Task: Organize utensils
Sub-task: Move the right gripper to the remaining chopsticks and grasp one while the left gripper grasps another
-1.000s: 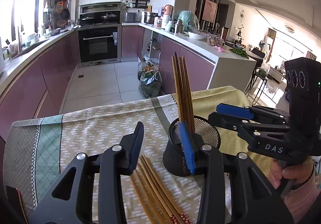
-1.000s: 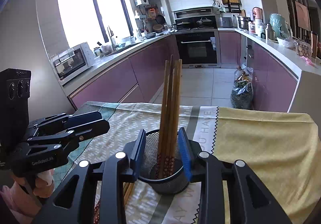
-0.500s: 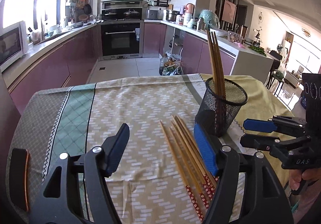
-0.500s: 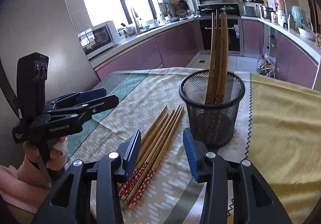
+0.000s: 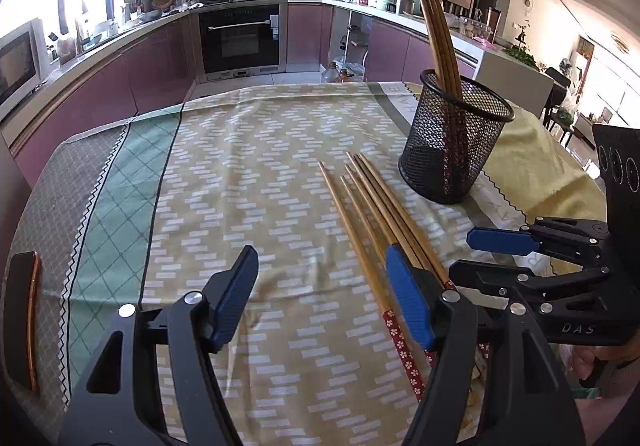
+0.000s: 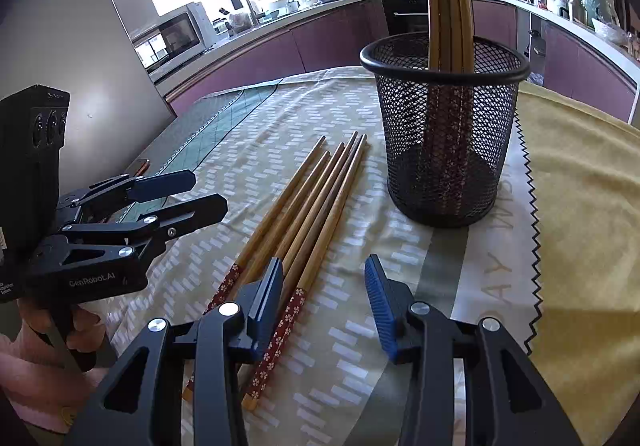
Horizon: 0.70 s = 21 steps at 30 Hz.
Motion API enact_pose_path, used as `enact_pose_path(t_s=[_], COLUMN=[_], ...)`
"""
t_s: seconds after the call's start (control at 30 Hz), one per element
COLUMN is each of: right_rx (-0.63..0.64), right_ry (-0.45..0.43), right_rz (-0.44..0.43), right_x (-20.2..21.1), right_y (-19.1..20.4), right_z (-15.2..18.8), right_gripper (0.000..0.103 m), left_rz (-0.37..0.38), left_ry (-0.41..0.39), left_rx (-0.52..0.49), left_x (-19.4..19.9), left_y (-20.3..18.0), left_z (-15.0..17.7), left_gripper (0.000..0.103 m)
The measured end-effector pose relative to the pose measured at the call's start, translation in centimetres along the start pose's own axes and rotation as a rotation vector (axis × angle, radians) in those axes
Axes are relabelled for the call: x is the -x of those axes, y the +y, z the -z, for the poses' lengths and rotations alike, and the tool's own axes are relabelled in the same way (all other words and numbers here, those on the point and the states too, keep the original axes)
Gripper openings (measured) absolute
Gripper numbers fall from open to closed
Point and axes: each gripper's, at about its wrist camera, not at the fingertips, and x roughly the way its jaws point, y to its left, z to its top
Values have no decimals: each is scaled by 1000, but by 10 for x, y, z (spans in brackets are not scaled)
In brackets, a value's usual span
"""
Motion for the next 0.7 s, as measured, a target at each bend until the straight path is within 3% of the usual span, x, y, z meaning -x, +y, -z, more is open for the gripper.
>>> enact_pose_path(t_s=[0.7], right_rx=[24], right_ry=[8], right_rz=[73], right_x=[-9], right_y=[8], right_z=[4], right_gripper=[35], left_rz=[13], left_ry=[62], left_rx=[-15], left_x=[-19], left_y=[-10], left_z=[6], left_gripper=[62])
